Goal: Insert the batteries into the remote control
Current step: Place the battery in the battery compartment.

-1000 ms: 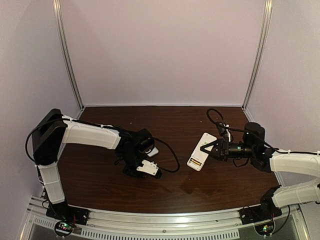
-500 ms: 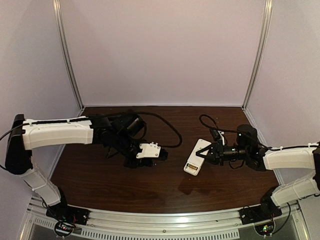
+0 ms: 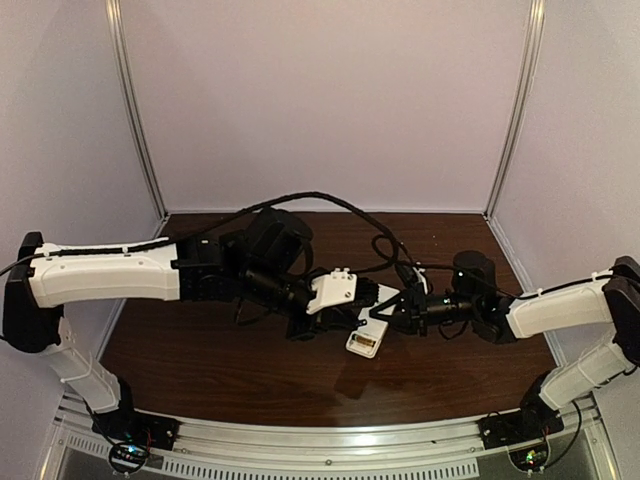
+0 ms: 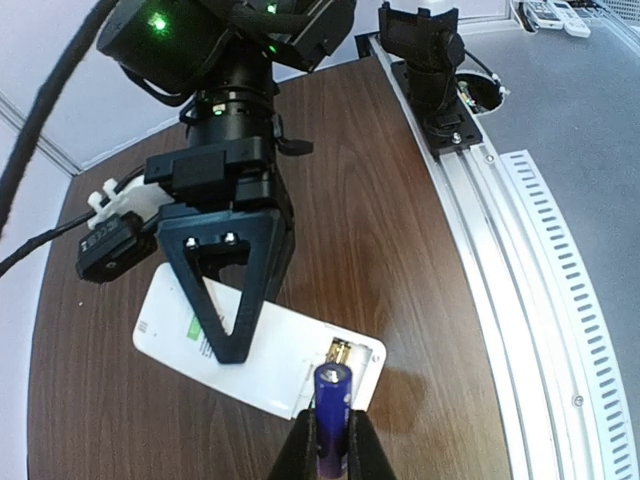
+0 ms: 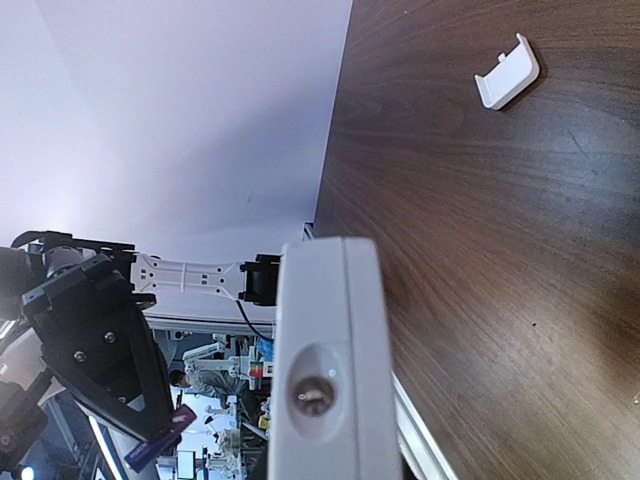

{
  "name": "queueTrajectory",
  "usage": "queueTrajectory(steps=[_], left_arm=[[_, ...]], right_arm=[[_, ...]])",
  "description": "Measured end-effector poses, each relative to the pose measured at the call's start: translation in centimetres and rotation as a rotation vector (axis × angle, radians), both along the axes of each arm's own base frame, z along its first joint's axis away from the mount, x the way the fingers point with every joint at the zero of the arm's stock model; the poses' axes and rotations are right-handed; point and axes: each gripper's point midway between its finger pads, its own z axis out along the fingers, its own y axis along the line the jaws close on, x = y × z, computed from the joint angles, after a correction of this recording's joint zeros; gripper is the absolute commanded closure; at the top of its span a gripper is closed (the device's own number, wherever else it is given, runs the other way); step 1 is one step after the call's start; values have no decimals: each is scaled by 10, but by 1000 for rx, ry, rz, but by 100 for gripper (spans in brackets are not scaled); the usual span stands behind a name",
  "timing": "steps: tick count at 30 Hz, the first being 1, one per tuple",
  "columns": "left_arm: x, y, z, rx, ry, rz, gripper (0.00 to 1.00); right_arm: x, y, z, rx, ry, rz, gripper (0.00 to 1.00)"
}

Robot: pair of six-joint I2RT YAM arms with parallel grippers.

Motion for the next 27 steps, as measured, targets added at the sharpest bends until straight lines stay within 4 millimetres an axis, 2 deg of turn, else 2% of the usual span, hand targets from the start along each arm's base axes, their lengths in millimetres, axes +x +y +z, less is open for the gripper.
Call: queueTrajectory(steps=[12,27], left_arm=[[-11,-18,-20,2,35,-59,100],[-9,-17,-39,33,39,-48,100]], right_arm=[[-3,14,8,48,26,23,100],[-4,16,15,73,21,32,100]])
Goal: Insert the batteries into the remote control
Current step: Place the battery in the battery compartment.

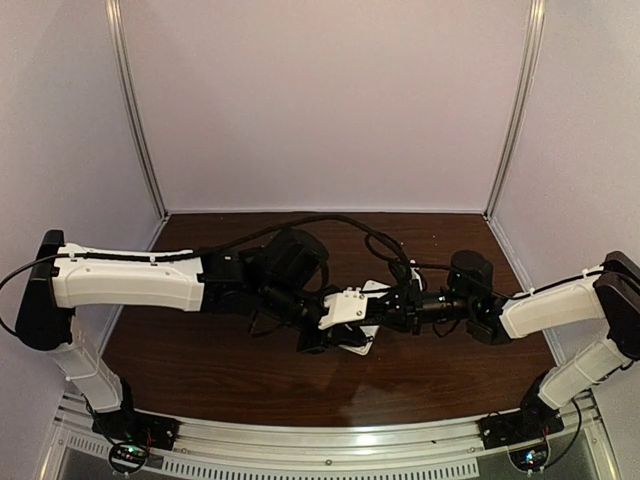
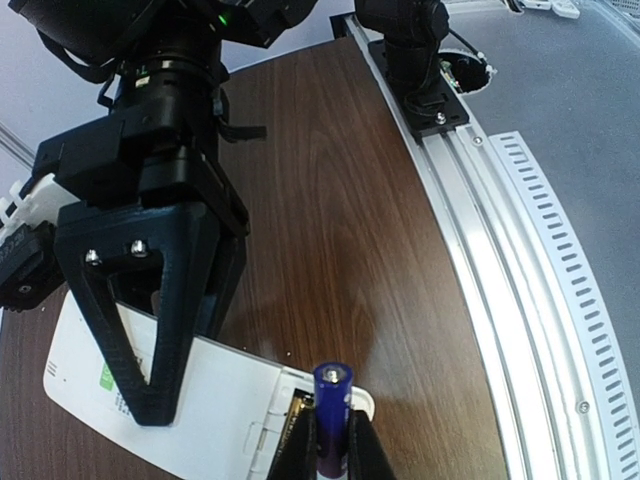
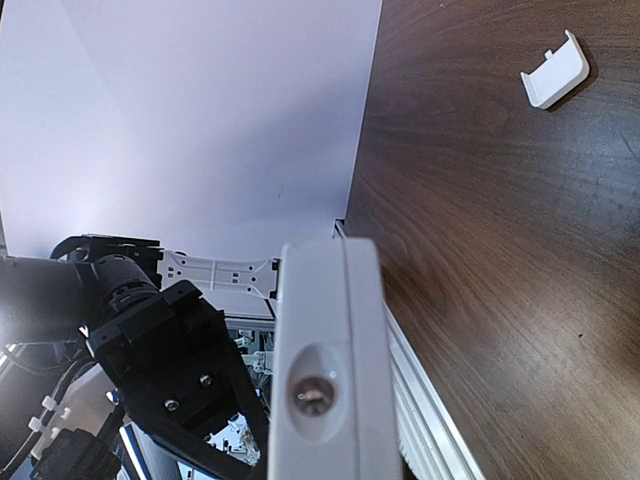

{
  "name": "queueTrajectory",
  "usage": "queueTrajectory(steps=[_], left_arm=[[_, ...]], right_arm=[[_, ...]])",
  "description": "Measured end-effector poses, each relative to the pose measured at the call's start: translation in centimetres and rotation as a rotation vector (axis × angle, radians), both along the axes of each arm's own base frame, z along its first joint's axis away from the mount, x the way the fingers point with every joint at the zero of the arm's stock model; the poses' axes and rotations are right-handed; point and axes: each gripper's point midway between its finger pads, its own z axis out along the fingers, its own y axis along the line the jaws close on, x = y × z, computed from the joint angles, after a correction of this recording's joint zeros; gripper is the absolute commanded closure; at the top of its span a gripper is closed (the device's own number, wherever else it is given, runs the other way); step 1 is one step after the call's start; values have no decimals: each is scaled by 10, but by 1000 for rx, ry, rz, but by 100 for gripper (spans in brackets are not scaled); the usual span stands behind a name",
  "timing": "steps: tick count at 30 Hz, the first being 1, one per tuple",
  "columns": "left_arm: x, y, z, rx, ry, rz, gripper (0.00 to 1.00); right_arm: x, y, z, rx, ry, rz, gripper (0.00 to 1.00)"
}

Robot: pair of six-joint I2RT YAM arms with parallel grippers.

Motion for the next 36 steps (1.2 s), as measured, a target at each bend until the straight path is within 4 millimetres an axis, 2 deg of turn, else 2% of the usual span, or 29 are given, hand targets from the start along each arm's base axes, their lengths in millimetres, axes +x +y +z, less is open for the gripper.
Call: queueTrajectory(steps=[13,23,29,36], left_arm=[[8,3,-6,25,-38,29,100],[11,9,-14,59,-59,38,95],[13,10,-18,76,-70,41,80],[15,10,-33,112,-69,47,75]], right_arm=[[-2,2,4,16,4,7,100],[-1,2,-3,1,23,7,100],[-1,2,-7,-10,36,6,100],[-1,2,-22,-49,83,6,100]])
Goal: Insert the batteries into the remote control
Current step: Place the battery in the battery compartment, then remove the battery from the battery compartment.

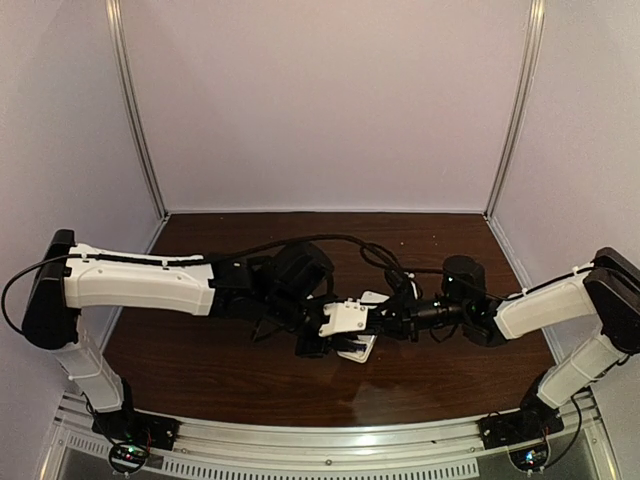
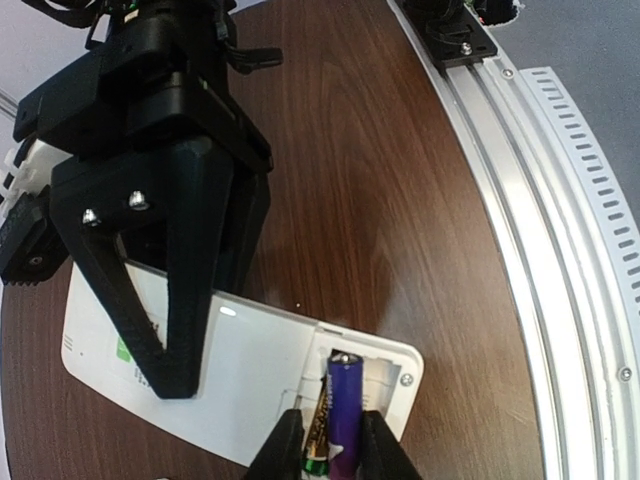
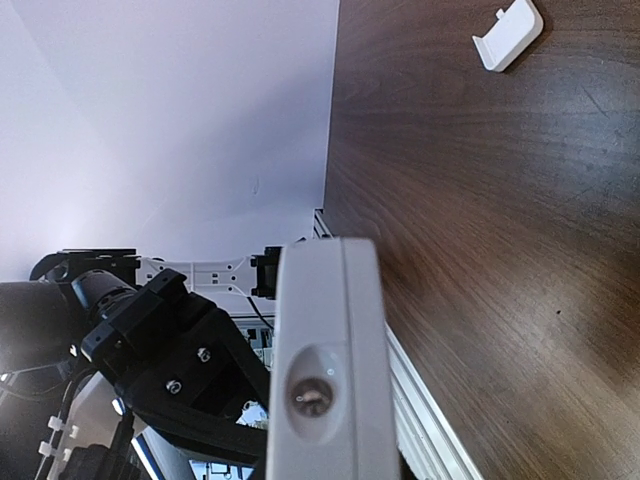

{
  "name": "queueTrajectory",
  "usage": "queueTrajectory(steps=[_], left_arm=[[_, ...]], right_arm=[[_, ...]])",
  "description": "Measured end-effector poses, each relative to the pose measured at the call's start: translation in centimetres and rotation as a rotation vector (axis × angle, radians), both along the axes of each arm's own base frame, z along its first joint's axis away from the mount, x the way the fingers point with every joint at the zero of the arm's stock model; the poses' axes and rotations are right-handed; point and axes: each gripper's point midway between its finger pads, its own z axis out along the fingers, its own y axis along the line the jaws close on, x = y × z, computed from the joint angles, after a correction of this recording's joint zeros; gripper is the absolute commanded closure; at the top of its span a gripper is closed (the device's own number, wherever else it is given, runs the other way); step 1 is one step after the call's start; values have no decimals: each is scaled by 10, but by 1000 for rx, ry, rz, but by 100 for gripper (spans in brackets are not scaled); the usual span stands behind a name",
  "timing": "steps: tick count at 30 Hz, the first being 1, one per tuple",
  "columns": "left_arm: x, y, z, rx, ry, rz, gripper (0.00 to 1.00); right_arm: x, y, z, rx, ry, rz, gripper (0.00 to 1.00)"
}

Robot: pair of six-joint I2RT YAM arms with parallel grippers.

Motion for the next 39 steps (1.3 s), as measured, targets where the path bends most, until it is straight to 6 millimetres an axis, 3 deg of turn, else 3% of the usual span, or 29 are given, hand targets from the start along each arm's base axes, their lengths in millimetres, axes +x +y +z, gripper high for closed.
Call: queueTrajectory(steps=[11,15,18,20,21,23,26,27,33,39], left_arm=[[-2,0,-6,9,14,-3,56],[-6,10,-5,6,28,8,47],[-7,18,3,-21,37,33,30],[-3,24,13,-62,43,65,9],[0,28,18,-85,49,89,4],[11,37,31,-145,70,156,3],[25,50,43,-205,108,245,35],[28,54,45,-217,113,261,40],[13,50,43,-209,111,215,38],[12,53,16,-183,133,255,25]], right_arm=[[-1,-1,-10,-31,32,0,100],[0,0,-8,-21,26,1,100],[0,1,-6,-10,17,2,100],[1,1,-4,-4,11,2,100],[1,1,-3,0,8,2,100],[1,1,0,8,0,2,100],[1,2,1,12,-4,2,100],[1,2,1,13,-5,2,100],[3,2,-8,-34,0,2,100],[23,1,-27,-228,-84,-27,100]])
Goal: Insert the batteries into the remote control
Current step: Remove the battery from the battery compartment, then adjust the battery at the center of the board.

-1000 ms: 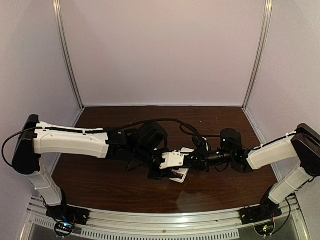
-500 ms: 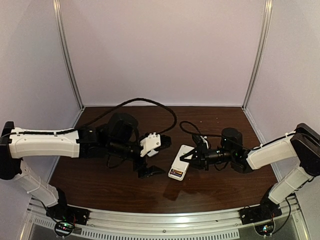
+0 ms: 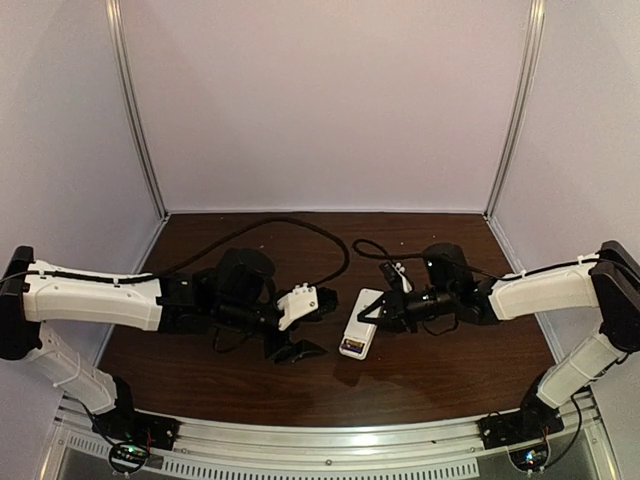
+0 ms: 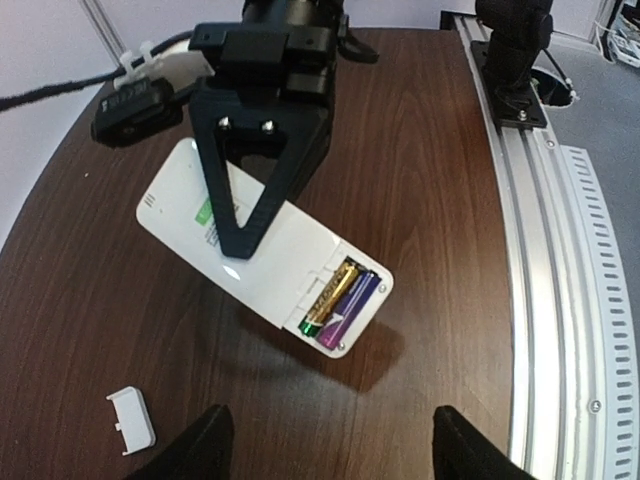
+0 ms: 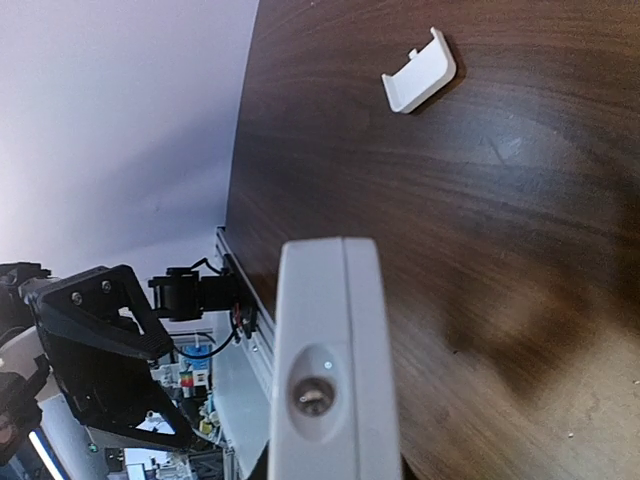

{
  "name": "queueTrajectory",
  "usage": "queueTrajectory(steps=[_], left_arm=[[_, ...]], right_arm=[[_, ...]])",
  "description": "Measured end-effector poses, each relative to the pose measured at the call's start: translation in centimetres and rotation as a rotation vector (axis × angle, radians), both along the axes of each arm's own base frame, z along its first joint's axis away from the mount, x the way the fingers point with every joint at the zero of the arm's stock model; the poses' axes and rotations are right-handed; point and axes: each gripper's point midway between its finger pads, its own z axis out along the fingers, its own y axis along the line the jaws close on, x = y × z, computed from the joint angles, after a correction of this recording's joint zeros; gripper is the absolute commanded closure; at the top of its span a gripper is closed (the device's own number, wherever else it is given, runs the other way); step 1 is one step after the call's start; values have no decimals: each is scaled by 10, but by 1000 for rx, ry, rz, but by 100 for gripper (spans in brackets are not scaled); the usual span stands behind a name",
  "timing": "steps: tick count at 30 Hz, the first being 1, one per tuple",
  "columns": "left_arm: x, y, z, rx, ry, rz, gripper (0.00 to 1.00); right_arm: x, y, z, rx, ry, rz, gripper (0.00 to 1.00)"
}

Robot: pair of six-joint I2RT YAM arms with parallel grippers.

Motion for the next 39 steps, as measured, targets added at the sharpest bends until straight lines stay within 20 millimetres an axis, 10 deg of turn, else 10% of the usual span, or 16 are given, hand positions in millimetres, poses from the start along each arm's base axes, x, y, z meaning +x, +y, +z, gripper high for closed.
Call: queueTrajectory(steps=[4,13,26,39], left_arm=[[14,16,-24,-7,52,114,3],[52,69,-14,-186,160,442,2],[81,21,-45,85,61,313,37],[108,-11,-124,437,94,206,54]], right_arm=[[20,-4,-1,-131,-114,-28,100],[60,-15,11,-431,-421,-61,100],[64,-50,-8,-542,-407,-65,100],[60,-102,3,-444,-330,-156,100]])
